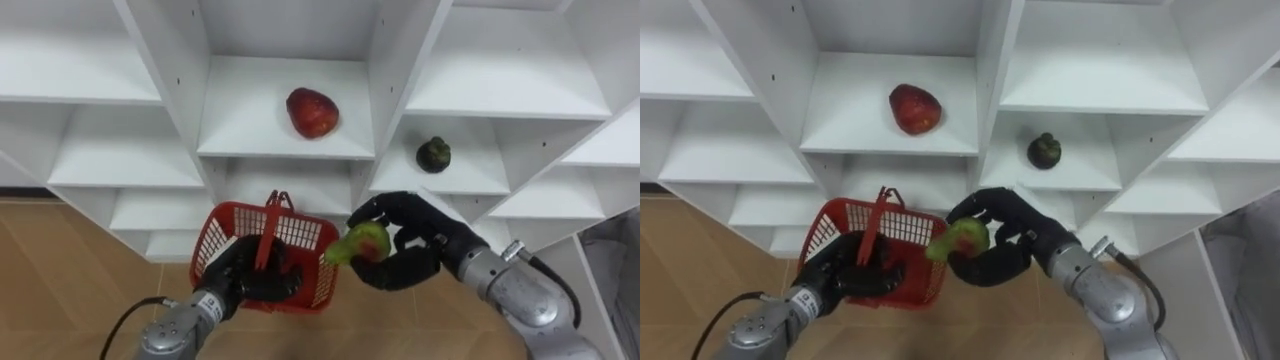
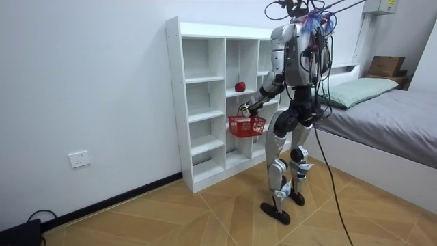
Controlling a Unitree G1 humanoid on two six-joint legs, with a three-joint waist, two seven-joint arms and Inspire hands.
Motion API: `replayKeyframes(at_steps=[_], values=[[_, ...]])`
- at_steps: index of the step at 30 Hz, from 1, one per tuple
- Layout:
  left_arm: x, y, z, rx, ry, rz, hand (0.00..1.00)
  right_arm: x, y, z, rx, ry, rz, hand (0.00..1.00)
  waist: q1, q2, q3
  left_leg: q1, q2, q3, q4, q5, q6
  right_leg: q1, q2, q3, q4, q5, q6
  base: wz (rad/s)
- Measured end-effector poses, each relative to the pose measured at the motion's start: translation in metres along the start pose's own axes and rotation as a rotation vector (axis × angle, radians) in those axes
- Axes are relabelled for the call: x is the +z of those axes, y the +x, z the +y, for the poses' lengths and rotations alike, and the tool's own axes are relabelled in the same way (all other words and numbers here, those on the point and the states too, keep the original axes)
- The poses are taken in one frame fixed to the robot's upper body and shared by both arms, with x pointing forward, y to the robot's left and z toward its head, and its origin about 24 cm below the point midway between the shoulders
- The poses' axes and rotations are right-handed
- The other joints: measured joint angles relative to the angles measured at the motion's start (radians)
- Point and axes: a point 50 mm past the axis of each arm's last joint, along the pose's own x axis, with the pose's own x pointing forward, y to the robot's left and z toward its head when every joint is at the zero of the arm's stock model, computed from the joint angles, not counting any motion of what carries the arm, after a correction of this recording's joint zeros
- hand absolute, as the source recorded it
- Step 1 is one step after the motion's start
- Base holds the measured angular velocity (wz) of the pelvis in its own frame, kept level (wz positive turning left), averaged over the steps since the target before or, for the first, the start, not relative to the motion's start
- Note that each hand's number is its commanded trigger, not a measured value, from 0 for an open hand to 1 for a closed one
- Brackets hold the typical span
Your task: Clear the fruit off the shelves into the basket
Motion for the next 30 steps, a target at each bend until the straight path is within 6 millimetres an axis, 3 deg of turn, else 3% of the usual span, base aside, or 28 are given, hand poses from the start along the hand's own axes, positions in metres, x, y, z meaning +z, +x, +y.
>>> replayKeyframes(at_steps=[6, 14, 30], values=[[0.002, 0.002, -0.006, -0.045, -0.074, -0.024, 1.00, -0.008, 0.009, 0.002, 0.002, 0.003, 0.044, 1.00, 0.003, 0.001, 0.0006, -0.028, -0.002, 0.000, 0.017, 0.004, 0.006, -0.023, -0.007, 0.003, 0.018, -0.001, -0.001, 0.04], [0.011, 0.004, -0.016, -0.108, -0.055, -0.054, 1.00, -0.006, 0.011, -0.003, -0.052, -0.005, 0.038, 1.00, -0.001, 0.013, 0.0023, -0.055, -0.002, -0.002, 0.024, 0.009, 0.013, -0.047, -0.009, 0.000, 0.032, -0.001, -0.001, 0.04], [0.034, 0.003, -0.030, -0.278, 0.000, -0.143, 1.00, -0.004, 0.013, -0.001, -0.064, -0.076, 0.049, 1.00, -0.003, 0.013, 0.0018, -0.054, -0.002, 0.003, 0.027, 0.009, 0.014, -0.042, -0.015, -0.015, 0.032, -0.004, 0.000, 0.01]])
